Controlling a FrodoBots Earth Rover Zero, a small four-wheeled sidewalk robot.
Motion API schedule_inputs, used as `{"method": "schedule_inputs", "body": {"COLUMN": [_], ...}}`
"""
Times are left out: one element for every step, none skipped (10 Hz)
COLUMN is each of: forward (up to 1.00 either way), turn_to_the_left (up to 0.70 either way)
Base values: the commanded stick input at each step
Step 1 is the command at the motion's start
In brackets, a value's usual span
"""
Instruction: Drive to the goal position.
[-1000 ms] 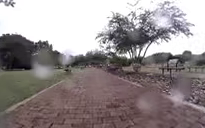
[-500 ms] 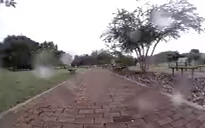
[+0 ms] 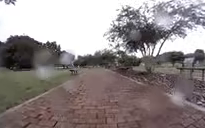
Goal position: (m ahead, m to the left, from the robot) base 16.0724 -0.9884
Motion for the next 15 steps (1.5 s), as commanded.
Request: {"method": "schedule_inputs", "body": {"forward": [0.7,0.7,0.7,0.7,0.7,0.7,0.7,0.7,0.7,0.7,0.7,0.7,0.7,0.7,0.7], "turn_to_the_left": [0.0,0.0,0.0,0.0,0.0,0.0,0.0,0.0,0.0,0.0,0.0,0.0,0.0,0.0,0.0]}}
